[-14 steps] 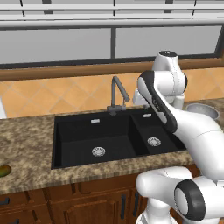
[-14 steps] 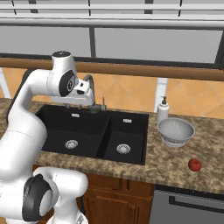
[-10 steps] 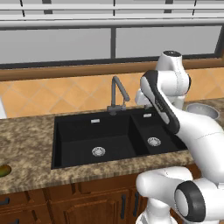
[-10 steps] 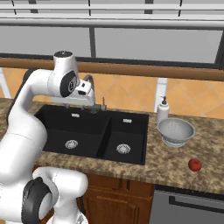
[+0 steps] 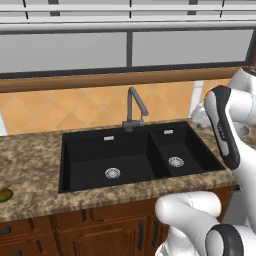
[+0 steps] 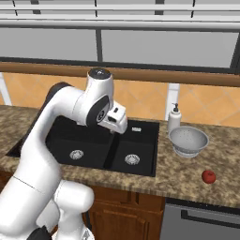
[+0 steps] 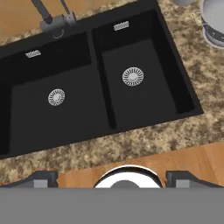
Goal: Put the colander in the sink, put the apple, mango in the colander, and turn on the sink faucet and pour water over the colander.
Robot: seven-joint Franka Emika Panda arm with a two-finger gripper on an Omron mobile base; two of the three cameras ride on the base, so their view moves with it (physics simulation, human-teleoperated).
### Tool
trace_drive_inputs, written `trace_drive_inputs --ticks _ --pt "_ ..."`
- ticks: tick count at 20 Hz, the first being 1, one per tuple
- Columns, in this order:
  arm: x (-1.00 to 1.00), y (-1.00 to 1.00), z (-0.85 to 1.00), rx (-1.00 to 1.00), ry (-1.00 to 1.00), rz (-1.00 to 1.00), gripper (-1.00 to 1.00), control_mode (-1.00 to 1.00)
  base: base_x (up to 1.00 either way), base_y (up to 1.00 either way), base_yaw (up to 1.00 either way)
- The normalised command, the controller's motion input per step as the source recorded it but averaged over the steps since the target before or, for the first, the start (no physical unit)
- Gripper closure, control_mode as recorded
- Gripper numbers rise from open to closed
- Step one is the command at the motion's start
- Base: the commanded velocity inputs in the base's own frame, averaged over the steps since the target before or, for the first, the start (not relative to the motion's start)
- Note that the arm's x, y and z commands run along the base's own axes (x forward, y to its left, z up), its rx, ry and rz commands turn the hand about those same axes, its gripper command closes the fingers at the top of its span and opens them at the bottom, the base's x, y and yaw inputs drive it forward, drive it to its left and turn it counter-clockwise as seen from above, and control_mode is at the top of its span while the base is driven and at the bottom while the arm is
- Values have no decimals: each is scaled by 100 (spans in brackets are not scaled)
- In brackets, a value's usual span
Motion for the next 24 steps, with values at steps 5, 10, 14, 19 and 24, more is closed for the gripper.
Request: trace_drive_inputs --ticks 5,10,14,19,24 --pt "-11 -100 -24 4 -1 -45 -100 -100 0 0 0" --pt "0 -100 -40 0 2 -46 -100 -100 0 0 0" --pt "14 -100 -44 2 9 -43 -100 -100 0 0 0" --pt "42 -85 -24 9 8 -38 -100 -100 0 0 0" --pt "55 -58 -1 13 0 -15 -100 -100 0 0 0"
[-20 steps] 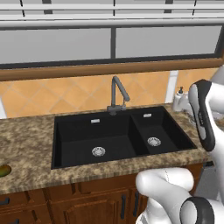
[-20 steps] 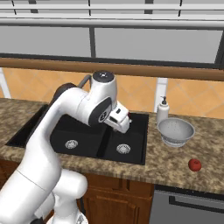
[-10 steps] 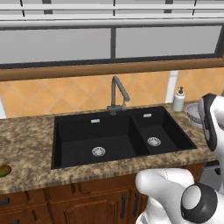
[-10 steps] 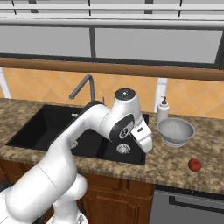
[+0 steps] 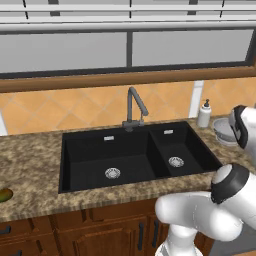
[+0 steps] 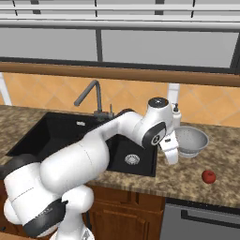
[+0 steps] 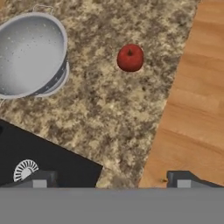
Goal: Put the colander in the sink, put the apple, mango in the colander, and turn on the sink faucet and pour water over the colander.
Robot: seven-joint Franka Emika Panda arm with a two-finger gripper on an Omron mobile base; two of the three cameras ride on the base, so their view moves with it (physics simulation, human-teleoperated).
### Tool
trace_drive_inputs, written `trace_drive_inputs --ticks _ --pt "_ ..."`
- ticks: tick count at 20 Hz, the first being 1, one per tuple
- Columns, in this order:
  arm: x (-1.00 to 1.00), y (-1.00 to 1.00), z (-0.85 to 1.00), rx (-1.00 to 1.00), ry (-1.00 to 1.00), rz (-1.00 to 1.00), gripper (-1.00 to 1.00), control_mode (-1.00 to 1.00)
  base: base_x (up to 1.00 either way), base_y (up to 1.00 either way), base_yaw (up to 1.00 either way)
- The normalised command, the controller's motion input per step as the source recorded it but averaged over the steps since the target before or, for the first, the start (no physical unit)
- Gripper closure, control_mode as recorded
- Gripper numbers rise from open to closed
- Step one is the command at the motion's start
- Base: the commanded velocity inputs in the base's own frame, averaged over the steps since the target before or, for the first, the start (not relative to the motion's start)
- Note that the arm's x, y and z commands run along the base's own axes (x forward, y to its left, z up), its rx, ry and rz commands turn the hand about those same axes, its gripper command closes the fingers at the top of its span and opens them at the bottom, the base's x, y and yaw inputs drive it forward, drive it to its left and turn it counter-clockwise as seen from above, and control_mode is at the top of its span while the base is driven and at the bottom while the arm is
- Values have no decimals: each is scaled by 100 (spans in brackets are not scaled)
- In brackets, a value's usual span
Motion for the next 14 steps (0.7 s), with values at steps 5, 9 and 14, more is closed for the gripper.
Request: trace_drive_inputs --ticks 5,9,14 --pt "51 -29 -1 12 0 0 -100 -100 0 0 0" --pt "42 -8 -17 4 0 0 -100 -100 0 0 0" --pt "35 -9 -29 1 0 0 -100 -100 0 0 0"
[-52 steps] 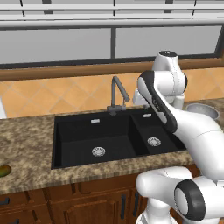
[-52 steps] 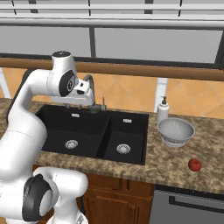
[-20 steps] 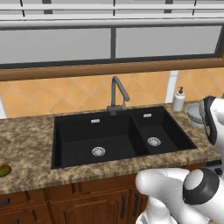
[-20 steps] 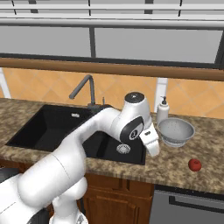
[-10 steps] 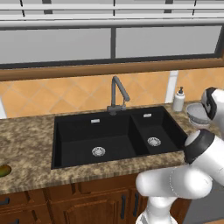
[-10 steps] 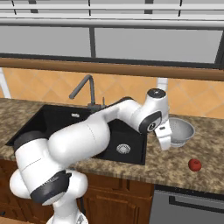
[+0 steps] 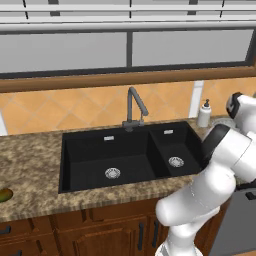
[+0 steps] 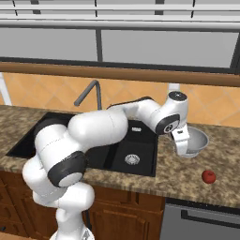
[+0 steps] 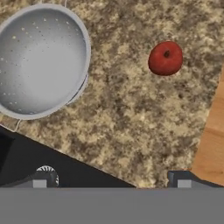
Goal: Put the colander in the sink, put the apple, mango in the colander, and turn on the sink faucet and pour water over the colander.
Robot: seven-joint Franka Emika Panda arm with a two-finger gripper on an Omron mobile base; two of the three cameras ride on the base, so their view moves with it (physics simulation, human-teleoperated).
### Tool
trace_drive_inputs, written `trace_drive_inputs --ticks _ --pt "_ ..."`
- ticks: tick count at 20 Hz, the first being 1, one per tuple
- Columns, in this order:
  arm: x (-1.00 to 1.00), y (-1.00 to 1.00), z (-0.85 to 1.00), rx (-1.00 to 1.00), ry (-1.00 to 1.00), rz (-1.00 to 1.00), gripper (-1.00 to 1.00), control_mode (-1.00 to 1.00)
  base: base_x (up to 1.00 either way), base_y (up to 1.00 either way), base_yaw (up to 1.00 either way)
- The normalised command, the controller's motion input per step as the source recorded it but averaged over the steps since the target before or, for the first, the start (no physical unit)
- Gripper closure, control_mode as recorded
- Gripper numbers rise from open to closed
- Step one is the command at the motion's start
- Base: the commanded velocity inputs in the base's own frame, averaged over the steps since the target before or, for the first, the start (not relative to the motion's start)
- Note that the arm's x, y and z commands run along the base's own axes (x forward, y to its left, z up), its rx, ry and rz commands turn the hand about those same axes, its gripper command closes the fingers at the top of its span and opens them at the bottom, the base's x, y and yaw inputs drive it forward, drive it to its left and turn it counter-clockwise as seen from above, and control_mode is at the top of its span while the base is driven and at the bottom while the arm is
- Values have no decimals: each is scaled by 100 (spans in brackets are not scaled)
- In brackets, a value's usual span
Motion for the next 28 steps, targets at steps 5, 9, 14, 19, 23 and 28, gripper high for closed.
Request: trace_drive_inputs --ticks 5,9,14,19,23,28 --pt "23 -24 -34 2 0 0 -100 -100 0 0 0" --pt "30 -26 -23 2 0 0 -100 -100 0 0 0" --pt "39 -20 -22 2 0 0 -100 -100 0 0 0" --pt "39 -19 -22 1 0 0 -100 -100 0 0 0" --pt "39 -21 -23 1 0 0 -100 -100 0 0 0" --pt "39 -18 -24 1 0 0 -100 -100 0 0 0"
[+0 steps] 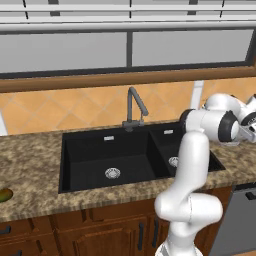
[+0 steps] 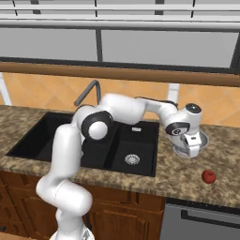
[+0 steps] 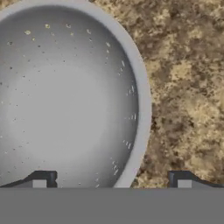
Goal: Put the colander in the sink, put the apple, mango in the colander, and turn on the sink faucet and pour water over the colander.
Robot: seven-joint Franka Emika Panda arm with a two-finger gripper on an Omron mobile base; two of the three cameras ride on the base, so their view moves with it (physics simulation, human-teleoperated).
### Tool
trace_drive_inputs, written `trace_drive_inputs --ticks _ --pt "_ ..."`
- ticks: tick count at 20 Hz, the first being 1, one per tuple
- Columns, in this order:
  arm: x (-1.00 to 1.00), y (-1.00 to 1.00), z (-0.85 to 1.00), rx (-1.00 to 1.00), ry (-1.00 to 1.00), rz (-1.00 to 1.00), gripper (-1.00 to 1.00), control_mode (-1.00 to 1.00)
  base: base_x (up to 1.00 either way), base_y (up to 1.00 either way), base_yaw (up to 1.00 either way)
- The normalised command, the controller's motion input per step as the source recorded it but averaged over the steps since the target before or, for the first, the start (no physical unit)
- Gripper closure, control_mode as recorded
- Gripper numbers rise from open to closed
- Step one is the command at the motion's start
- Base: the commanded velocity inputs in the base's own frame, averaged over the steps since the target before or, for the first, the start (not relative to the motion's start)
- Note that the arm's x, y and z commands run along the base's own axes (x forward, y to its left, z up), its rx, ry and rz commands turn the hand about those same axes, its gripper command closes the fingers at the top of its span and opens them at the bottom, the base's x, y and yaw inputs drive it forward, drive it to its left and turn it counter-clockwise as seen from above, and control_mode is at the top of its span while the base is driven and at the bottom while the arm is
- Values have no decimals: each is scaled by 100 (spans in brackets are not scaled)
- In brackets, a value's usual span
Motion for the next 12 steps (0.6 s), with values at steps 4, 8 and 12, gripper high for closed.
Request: trace_drive_inputs --ticks 4,8,12 --pt "31 -9 -38 0 3 -2 -100 -100 0 0 0" --pt "29 -11 -38 0 3 -2 -100 -100 0 0 0" --pt "13 -7 -36 0 0 -3 100 -100 0 0 0"
